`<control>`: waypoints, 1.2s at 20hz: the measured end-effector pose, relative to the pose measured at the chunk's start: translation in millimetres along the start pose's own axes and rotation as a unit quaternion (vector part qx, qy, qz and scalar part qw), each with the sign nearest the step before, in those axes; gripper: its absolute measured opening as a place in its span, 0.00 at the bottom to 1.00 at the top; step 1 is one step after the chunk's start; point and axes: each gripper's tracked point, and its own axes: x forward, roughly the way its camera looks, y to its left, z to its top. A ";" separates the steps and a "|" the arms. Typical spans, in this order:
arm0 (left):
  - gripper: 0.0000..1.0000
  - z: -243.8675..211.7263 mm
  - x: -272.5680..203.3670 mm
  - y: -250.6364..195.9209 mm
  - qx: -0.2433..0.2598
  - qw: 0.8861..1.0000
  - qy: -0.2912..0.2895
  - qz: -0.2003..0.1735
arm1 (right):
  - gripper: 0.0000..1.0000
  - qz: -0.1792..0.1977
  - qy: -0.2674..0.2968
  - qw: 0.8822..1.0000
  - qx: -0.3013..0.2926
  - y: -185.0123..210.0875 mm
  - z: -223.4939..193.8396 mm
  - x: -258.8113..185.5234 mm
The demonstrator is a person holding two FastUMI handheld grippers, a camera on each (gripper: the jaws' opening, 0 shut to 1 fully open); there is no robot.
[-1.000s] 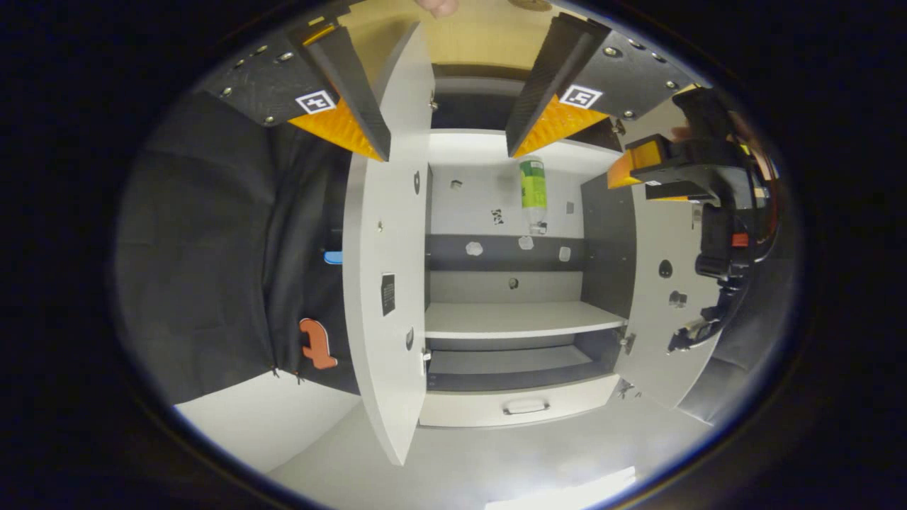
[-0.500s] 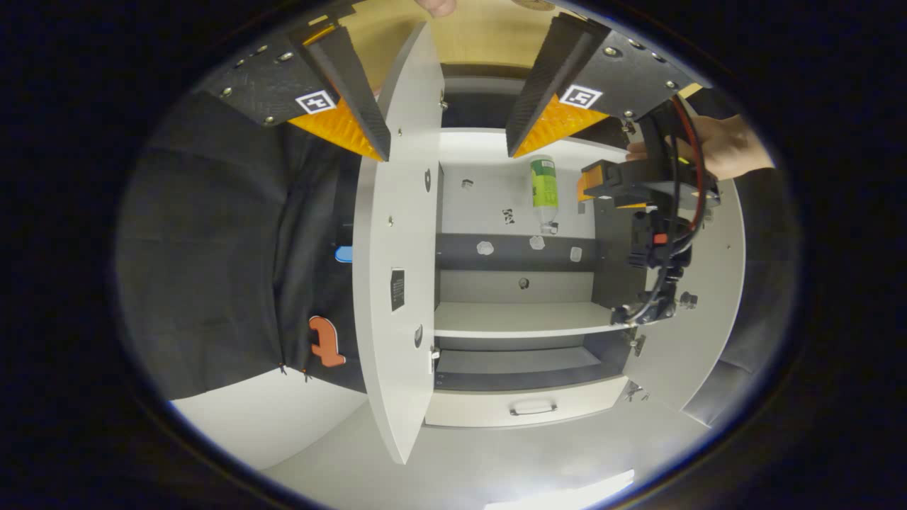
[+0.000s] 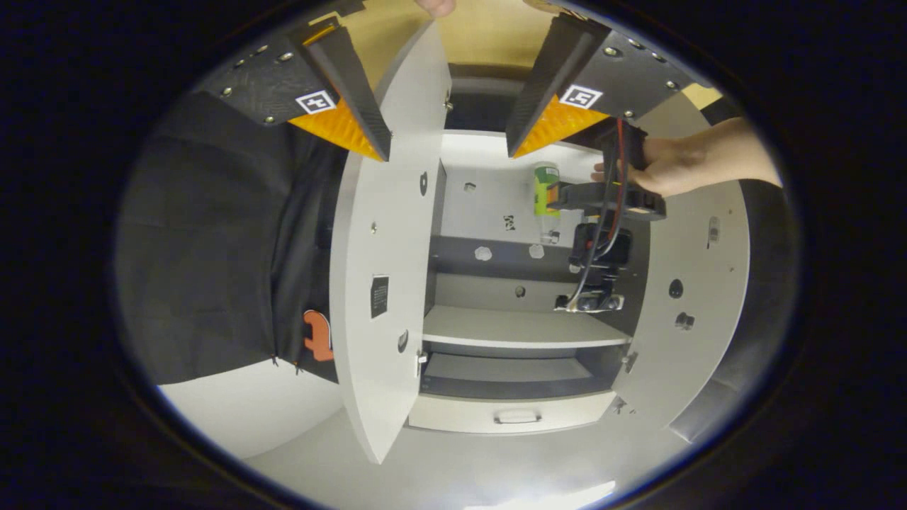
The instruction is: Grasp the bottle in the cabinet with the left hand and place it on the coaster, then close the right door with the right hand and the left door with the left hand.
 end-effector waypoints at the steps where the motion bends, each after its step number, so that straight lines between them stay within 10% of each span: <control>1: 0.98 -1.4 11.2 1.0 0.002 1.000 0.002 0.003 | 0.99 -0.001 0.000 1.000 0.002 -0.1 -1.1 1.4; 11: 0.99 -27.2 94.2 -6.0 -0.006 0.999 0.041 -0.018 | 0.99 -0.013 0.015 1.000 -0.001 -8.1 -15.0 7.6; 14: 0.83 -30.2 97.5 -12.0 -0.002 0.998 0.049 -0.040 | 0.99 -0.017 0.025 1.000 0.001 -13.8 -23.4 -3.4; 24: 0.79 -2.4 2.2 -15.2 -0.014 0.998 0.019 -0.053 | 0.99 -0.002 0.022 0.999 0.025 -32.8 -20.5 -31.0</control>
